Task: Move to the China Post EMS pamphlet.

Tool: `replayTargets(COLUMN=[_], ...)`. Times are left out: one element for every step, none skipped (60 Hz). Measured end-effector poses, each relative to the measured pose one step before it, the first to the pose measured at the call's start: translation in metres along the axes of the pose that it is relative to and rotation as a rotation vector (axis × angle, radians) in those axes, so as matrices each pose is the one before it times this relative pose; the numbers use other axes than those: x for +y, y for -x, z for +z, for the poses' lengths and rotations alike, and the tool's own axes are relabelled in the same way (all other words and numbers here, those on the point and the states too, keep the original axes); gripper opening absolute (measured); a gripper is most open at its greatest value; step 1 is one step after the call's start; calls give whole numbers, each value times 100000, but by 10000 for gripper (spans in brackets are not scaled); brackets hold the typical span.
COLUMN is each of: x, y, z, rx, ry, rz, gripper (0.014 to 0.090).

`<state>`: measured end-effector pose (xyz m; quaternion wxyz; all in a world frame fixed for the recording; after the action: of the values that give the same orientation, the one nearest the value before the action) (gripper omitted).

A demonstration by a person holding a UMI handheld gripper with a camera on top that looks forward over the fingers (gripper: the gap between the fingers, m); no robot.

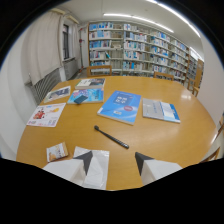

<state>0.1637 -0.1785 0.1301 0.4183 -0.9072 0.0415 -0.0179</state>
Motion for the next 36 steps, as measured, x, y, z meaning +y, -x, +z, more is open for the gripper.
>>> replayTargets(x=[-575, 529, -74, -64, -216, -119, -18, -10, -4, 32, 39, 135, 48, -39, 107, 49, 64, 20, 22, -61, -36, -50, -25, -23, -148, -71, -51, -45, 14, -78, -89, -104, -93, -119, -120, -136], y=[-1071, 1079, -11, -1, -648, -302, 31, 61, 101, 134, 121, 389, 179, 297, 87, 222, 175, 286, 295, 409, 326, 395, 467, 362, 650, 561, 531, 560, 469, 609, 615, 672, 613, 608, 638, 609], z=[-825, 811, -29, -56, -456, -169, -14, -24, -16, -27, 12, 156, -21, 128, -156, -21, 36, 7, 3, 163, 28, 49, 41, 19, 47, 90, 72, 128, 131, 147, 43, 310, 257, 247, 262, 280], rx=[-109, -90, -208, -308, -550, -390, -281, -382, -480, -491, -424, -337, -526, -419, -732, -547, -458, -487, -454, -260, -309, -397, -584, -896, -556, -542, -551, -487, -618, -517, -495, -338, -361, -280, -142, -106], ry=[559, -546, -65, -32, 262, 150, 49, 67, 82, 109, 81, -42, 41, 105, 1, 93, 38, 5, -40, -67, -124, -127, -21, 7, 24, 0, 45, 141, 89, 81, 93, 139, 88, -1, -74, -74], rz=[-505, 409, -116, -173, -324, -260, -157, -174, -188, -202, -252, -159, -243, -322, -140, -269, -309, -324, -377, -427, -317, -350, -369, -308, -289, -256, -258, -313, -263, -198, -168, -191, -310, -367, -360, -382], gripper=[844, 845, 843, 843, 839, 840, 840, 841, 842, 846, 845, 845, 845, 843, 843, 844, 844, 843, 844, 845, 844, 845, 842, 842, 844, 843, 843, 845, 844, 844, 842, 842, 844, 844, 843, 843])
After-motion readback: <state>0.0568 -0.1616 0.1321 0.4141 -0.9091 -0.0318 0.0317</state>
